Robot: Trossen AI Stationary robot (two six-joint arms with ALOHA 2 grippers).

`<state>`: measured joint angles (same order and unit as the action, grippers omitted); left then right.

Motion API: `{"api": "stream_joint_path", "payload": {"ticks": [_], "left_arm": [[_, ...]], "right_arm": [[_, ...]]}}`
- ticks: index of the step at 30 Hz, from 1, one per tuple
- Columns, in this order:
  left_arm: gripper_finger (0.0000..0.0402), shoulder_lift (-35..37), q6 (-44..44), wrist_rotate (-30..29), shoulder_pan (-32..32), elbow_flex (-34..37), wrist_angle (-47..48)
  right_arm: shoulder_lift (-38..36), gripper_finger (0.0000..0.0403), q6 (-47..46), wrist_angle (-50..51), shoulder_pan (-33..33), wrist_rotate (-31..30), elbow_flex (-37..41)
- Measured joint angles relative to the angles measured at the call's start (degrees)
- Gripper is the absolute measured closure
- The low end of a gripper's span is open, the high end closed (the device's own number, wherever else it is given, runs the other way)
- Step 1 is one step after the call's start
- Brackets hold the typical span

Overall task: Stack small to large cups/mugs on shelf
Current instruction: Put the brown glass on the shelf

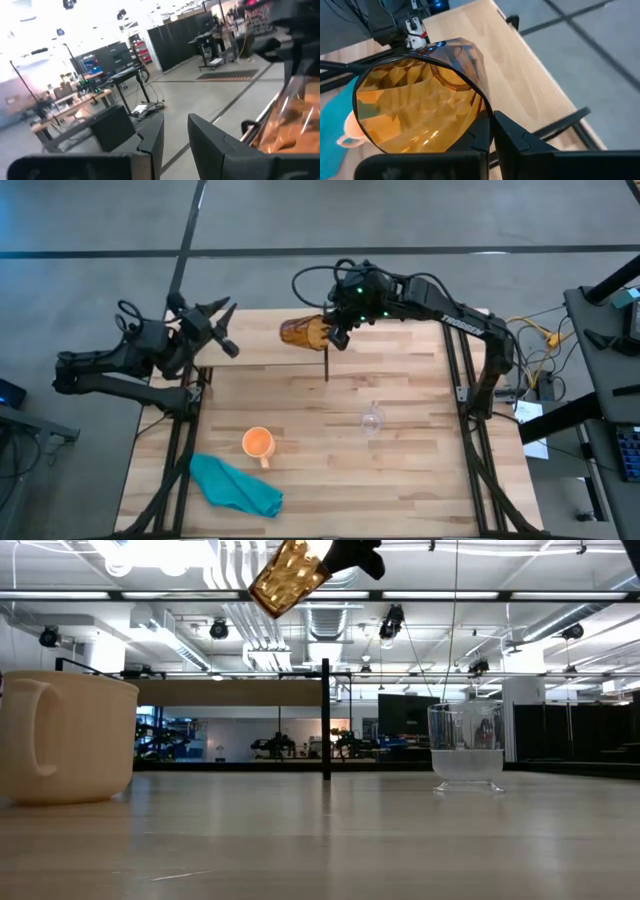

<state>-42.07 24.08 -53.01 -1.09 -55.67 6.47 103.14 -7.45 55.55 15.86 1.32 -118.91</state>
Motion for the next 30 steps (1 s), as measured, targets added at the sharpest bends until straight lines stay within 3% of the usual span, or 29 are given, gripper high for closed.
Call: {"api": "stream_joint_path", "payload": {"ticks": [12, 20, 30], "left_arm": [[0.0327, -3.3, 1.9, 0.0, 0.0, 0.1, 0.0], [0.0327, -3.9, 1.8, 0.0, 0.0, 0.3, 0.0], [0.0327, -6.4, -4.7, 0.0, 0.0, 1.7, 0.0]], "right_arm": [[8.6, 0.0394, 5.0, 14.1, 1.6, 0.9, -16.3], [10.8, 0.0394, 7.0, 20.4, 3.1, 4.0, -15.6], [11.6, 0.0394, 7.4, 14.1, 3.0, 4.0, -15.6]]}}
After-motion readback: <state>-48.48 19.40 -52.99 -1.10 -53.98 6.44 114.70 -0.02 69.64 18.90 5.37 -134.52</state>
